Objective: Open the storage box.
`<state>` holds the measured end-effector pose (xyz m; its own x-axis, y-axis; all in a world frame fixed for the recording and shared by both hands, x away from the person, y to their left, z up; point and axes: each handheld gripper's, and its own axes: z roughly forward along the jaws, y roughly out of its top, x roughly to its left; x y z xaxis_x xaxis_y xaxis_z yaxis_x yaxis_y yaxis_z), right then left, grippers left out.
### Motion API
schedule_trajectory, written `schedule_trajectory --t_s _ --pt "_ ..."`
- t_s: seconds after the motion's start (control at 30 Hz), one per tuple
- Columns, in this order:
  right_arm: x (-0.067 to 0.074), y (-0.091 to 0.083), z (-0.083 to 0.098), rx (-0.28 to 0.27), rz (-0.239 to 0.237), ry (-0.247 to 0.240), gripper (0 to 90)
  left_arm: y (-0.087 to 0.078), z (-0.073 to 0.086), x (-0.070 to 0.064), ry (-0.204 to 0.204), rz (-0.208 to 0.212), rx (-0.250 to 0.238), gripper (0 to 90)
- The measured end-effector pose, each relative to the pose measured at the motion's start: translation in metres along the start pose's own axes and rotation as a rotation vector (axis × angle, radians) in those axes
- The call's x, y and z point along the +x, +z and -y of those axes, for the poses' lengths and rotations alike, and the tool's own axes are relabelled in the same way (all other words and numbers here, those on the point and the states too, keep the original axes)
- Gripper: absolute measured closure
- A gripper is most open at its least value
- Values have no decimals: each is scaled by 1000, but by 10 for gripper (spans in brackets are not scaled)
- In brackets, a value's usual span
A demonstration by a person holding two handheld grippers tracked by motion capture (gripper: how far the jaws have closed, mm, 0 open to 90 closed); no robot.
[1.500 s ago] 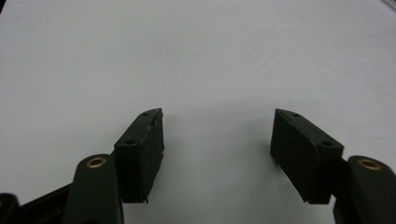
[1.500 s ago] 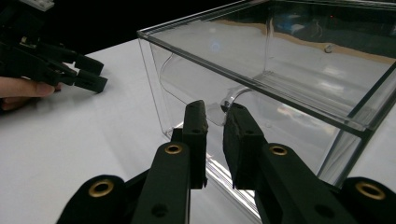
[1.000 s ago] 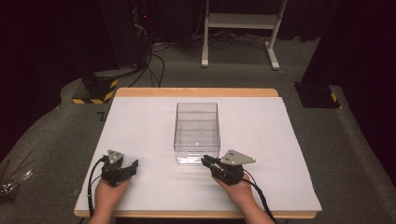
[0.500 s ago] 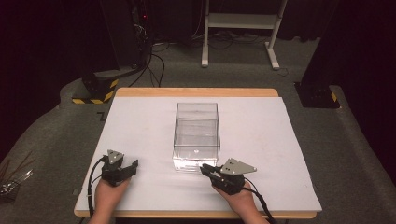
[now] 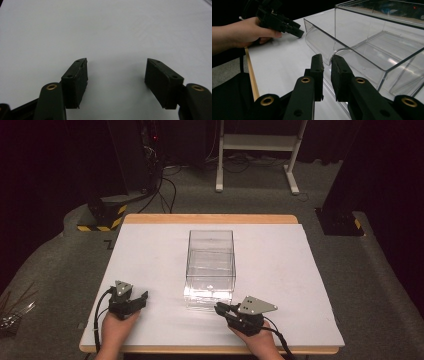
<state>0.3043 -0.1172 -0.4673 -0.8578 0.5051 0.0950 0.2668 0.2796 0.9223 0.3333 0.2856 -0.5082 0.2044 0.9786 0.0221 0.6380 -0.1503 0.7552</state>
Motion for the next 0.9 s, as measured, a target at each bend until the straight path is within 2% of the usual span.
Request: schedule_trajectory --t_s 0.2,0.37,0.5,0.53,0.57,0.6,0.63,0.67,0.7,0.8,0.83,0.87,0.9 --pt "5 -3 2 12 -8 -11 800 0 0 0 2 0 0 351" --pt "9 -4 3 17 5 -27 792 0 0 0 1 0 -1 352" --pt "8 -11 2 -7 21 -28 784 -1 0 0 9 5 -3 369" --pt "8 -15 1 -16 33 -31 779 -1 0 -2 8 11 -8 388" --pt "7 -22 1 -28 59 -28 770 -2 0 -4 30 8 -9 432" --pt "7 -22 1 -28 59 -28 770 -2 0 -4 30 8 -9 453" --pt "5 -25 1 -30 75 -27 766 -3 0 -6 32 11 -10 453" --pt "4 -28 1 -37 94 -27 760 -3 0 -7 32 16 -13 494" --pt "3 -31 2 -46 109 -27 755 -3 1 -8 18 34 -12 515" --pt "-1 -38 4 -61 153 -17 751 -4 -1 -17 10 79 -16 575" --pt "-3 -41 4 -63 187 -16 752 -5 -3 -24 23 105 -23 610" --pt "-3 -41 4 -63 187 -16 752 -5 -3 -24 23 105 -23 625" --pt "-4 -42 4 -66 194 -10 753 -6 -5 -31 35 120 -34 625"
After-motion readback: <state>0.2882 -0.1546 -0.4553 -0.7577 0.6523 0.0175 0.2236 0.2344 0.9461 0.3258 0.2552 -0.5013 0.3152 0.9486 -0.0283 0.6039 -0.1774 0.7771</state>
